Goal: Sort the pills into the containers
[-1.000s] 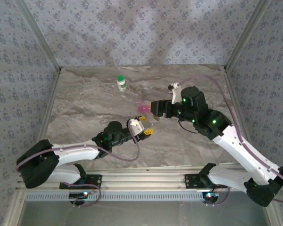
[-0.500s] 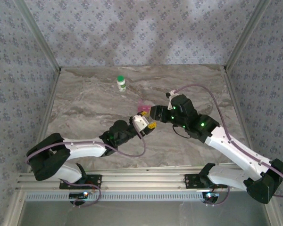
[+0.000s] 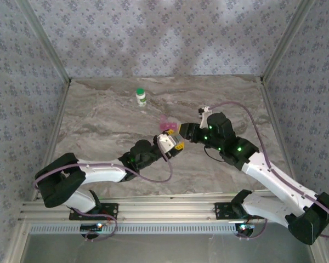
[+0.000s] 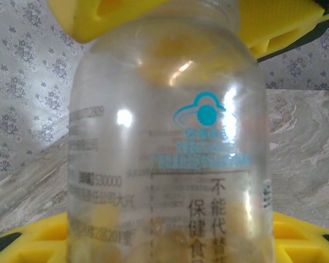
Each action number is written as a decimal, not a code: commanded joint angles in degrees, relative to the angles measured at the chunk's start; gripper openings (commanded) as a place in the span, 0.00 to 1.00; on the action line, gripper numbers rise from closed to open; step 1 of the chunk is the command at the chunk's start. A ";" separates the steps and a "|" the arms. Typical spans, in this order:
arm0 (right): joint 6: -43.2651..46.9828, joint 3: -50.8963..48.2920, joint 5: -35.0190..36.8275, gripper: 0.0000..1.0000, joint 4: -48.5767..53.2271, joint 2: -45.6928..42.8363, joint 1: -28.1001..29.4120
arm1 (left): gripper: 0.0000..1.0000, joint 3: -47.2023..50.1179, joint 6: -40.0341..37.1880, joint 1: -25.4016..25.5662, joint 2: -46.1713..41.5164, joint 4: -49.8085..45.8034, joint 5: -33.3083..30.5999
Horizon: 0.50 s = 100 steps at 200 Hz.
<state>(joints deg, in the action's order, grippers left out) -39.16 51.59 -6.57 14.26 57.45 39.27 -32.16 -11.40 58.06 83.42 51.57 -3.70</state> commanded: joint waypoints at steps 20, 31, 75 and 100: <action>18.68 0.50 -14.84 0.00 0.40 -0.74 -2.15 | 0.00 -1.31 4.57 -3.25 -3.75 0.56 14.35; 22.63 1.07 -19.93 0.00 0.47 -0.76 -3.18 | 0.00 -0.70 6.27 -4.84 -5.26 0.26 18.57; 38.97 4.82 -33.95 0.00 6.22 1.57 -4.81 | 0.00 1.75 7.31 -8.07 -11.98 -3.82 30.37; 48.02 8.30 -39.08 0.00 12.61 4.33 -5.31 | 0.00 1.92 5.89 -8.16 -15.39 -8.52 35.14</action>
<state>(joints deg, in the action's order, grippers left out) -5.39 57.08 -35.20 16.05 59.13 34.35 -30.39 -5.26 50.19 72.16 44.58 22.33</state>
